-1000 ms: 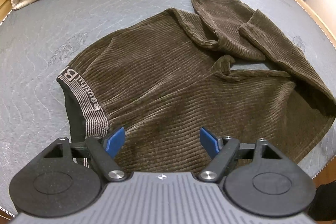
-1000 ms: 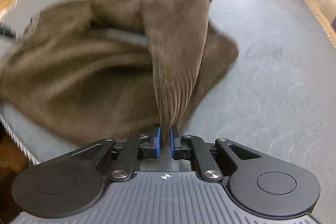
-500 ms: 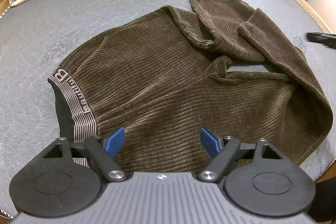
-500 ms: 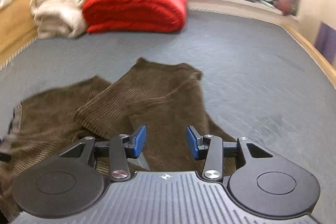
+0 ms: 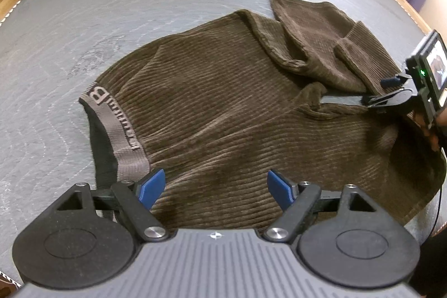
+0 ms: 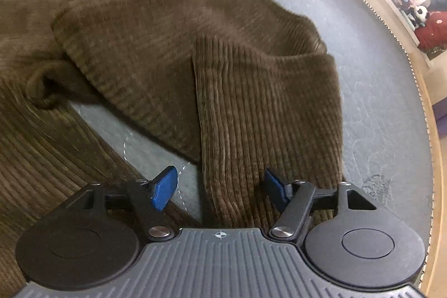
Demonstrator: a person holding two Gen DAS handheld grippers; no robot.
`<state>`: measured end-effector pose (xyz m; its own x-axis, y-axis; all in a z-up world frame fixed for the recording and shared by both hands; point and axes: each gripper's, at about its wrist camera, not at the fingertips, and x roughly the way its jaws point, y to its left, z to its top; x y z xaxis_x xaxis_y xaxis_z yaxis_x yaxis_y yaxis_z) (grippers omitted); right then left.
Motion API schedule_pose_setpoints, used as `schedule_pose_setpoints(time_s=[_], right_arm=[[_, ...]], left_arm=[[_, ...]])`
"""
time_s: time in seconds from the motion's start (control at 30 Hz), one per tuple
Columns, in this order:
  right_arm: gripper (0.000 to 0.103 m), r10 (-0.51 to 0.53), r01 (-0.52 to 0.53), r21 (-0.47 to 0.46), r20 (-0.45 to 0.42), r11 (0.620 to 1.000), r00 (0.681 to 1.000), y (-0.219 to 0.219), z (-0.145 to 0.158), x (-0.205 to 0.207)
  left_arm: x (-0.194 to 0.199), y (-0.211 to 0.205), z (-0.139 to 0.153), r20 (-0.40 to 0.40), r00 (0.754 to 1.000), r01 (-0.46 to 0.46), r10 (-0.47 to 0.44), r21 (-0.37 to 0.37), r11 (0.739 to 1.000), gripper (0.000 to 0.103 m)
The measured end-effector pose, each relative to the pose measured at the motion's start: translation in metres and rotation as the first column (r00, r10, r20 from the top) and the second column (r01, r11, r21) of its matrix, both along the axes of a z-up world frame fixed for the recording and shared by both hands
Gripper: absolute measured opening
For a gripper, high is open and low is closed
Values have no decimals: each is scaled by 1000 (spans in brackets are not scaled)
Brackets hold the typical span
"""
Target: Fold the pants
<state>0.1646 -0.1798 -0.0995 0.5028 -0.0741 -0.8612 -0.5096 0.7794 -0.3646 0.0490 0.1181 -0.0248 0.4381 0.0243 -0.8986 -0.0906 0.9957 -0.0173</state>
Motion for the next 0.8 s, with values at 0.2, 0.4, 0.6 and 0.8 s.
schedule_pose_setpoints(time_s=[0.2, 0.4, 0.6, 0.8], right_arm=[[7, -81, 74, 140, 45, 987, 996, -26, 25, 2], [7, -263, 202, 386, 112, 900, 958, -108, 87, -23], [6, -472, 372, 506, 81, 778, 878, -223, 106, -71], [6, -748, 751, 295, -149, 591, 647, -358, 41, -116]], left_arm=[[-4, 10, 2, 3, 1000, -26, 26, 5, 1000, 85], [-11, 4, 4, 12, 1000, -19, 18, 13, 1000, 85], [-15, -12, 3, 8, 1000, 27, -27, 14, 1000, 85], [-10, -26, -2, -6, 997, 75, -75, 40, 996, 85]])
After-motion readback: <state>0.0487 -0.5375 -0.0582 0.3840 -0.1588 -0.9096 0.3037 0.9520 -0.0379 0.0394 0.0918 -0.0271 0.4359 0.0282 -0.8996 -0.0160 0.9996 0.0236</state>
